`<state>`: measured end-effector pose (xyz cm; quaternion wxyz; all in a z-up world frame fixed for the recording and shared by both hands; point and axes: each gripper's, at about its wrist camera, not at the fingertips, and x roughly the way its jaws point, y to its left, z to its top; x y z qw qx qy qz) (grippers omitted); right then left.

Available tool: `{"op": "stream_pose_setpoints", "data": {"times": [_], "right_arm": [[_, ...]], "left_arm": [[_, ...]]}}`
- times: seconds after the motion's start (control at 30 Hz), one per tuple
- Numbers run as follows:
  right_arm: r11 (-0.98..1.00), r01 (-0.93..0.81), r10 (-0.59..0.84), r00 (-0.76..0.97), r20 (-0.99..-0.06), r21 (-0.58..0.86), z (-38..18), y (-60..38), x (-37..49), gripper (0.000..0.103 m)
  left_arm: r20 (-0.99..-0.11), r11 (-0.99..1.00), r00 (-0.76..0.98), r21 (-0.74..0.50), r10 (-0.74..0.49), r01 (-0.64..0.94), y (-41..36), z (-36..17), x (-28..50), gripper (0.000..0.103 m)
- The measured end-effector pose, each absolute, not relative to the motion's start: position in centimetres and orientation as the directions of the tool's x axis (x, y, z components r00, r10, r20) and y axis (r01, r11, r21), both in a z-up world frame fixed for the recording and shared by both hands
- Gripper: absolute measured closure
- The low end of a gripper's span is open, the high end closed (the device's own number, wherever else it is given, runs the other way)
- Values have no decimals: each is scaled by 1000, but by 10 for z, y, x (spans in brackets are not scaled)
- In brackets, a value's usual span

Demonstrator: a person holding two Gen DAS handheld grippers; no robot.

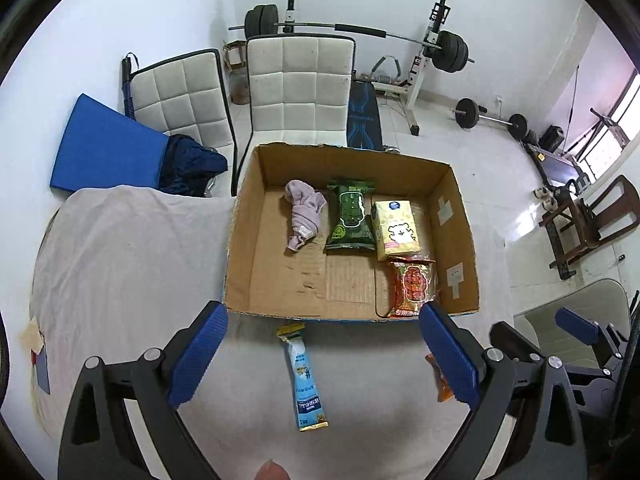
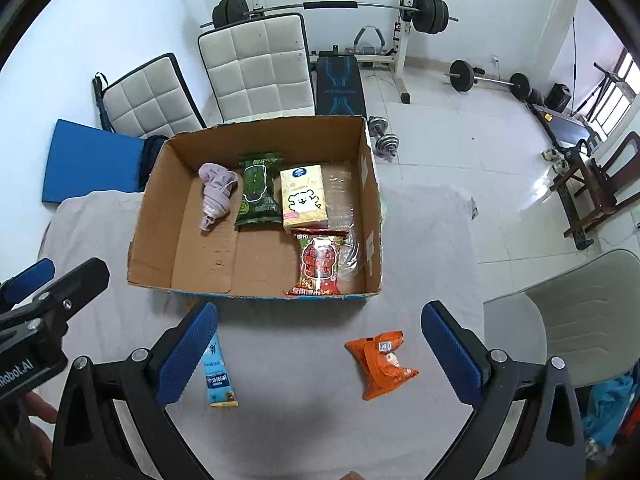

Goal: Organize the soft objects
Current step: 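Lift both grippers out of the box toward the last items, then grasp the blue milk tube with the left gripper while the right grasps the orange snack bag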

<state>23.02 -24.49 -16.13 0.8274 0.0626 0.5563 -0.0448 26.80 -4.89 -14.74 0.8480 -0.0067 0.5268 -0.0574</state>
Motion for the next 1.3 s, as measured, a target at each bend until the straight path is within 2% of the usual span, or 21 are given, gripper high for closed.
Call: {"op": "stream_pose_setpoints", "data": {"times": [0.17, 0.47, 0.6, 0.83, 0.9, 0.97, 1.13, 1.2, 1.3], "right_arm": [[978, 203, -23, 298, -954, 40, -198, -273, 220, 0], [966, 257, -32, 19, -999, -26, -339, -311, 202, 0], [969, 248, -10, -16, -1000, -13, -373, -309, 199, 0], [971, 237, -14, -14, -1000, -17, -402, -301, 199, 0], [973, 231, -18, -18, -1000, -22, -406, -299, 199, 0], [974, 227, -19, -21, -1000, -23, -410, -296, 203, 0], [974, 225, -24, -43, -999, -33, -418, -298, 213, 3], [973, 225, -30, -49, -998, -40, -420, -299, 217, 8], [974, 220, -33, -59, -998, -45, -422, -298, 219, 18]], "left_arm": [[-927, 998, 370, -48, -59, 38, -37, -187, 265, 5], [-994, 999, 110, -30, -28, -19, -29, -317, 252, 5], [-999, 999, 37, -31, -30, -19, -36, -358, 252, 5], [-1000, 999, -15, -23, -24, -25, -40, -403, 261, 5], [-999, 1000, -29, -18, -19, -24, -42, -412, 264, 12], [-999, 1000, -41, -8, -9, -16, -44, -418, 266, 23], [-1000, 1000, -28, 12, 13, 24, -55, -422, 265, 34], [-1000, 999, -20, 10, 11, 36, -62, -418, 266, 38], [-1000, 999, -8, 16, 17, 49, -75, -413, 267, 53]]}}
